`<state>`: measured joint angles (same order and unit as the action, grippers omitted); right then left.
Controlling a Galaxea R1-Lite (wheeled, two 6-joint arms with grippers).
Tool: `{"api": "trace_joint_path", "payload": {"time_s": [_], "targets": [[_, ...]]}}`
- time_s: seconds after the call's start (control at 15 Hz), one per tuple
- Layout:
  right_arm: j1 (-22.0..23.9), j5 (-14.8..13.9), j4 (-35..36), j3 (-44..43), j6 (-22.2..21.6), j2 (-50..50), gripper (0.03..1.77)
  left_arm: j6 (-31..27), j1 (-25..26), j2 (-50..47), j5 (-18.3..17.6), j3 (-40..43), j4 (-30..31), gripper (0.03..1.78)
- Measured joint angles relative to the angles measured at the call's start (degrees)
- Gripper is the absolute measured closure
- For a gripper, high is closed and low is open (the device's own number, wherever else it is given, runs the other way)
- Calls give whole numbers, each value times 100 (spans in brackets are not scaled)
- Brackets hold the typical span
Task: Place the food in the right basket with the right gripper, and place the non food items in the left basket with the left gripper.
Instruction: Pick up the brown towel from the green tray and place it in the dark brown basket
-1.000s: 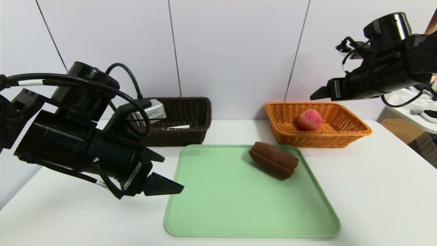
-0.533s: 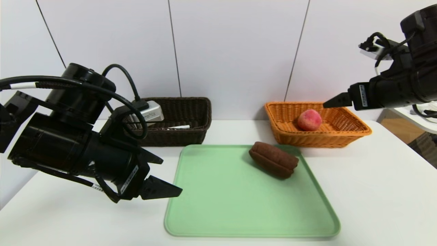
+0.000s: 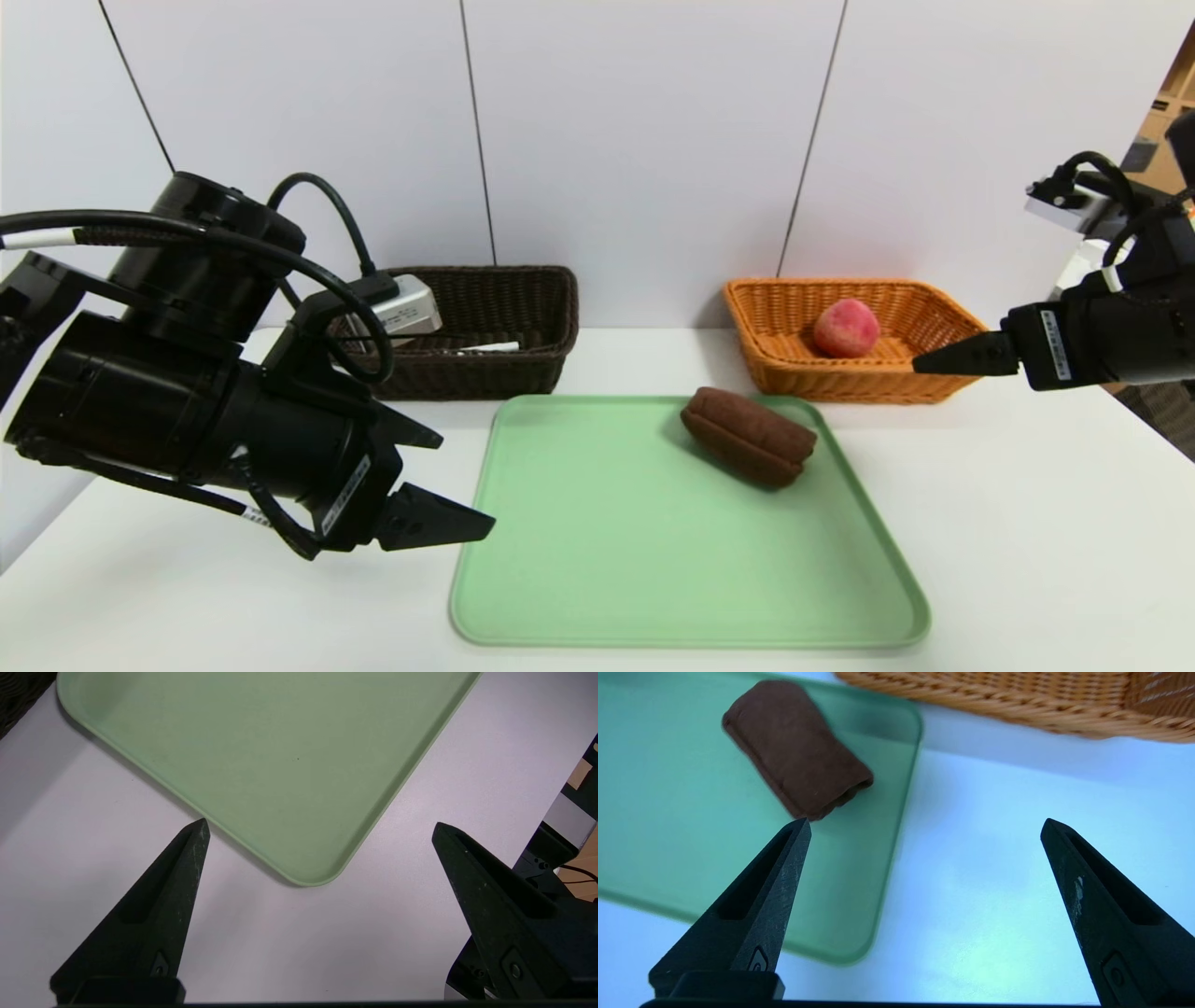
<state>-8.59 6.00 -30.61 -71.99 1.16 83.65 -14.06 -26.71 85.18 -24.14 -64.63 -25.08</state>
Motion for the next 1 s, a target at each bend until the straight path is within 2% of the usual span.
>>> {"api": "trace_joint_path", "payload": {"time_s": [0.13, 0.33, 0.53, 0.67, 1.0], "targets": [[-88, 317, 5, 250, 16, -151, 11, 0, 0, -17, 2, 4, -4, 12], [-483, 343, 38, 460, 13, -240, 11, -2, 0, -26, 0, 4, -2, 12], [-1058, 282, 184, 518, -6, -155, 11, -2, -10, -28, 0, 4, -2, 12], [-1389, 117, 410, 525, -12, 57, 11, 0, -10, -28, 0, 2, 0, 12], [-1781, -110, 986, 460, 138, 887, 11, 4, -10, -9, 2, 0, 24, 12]]}}
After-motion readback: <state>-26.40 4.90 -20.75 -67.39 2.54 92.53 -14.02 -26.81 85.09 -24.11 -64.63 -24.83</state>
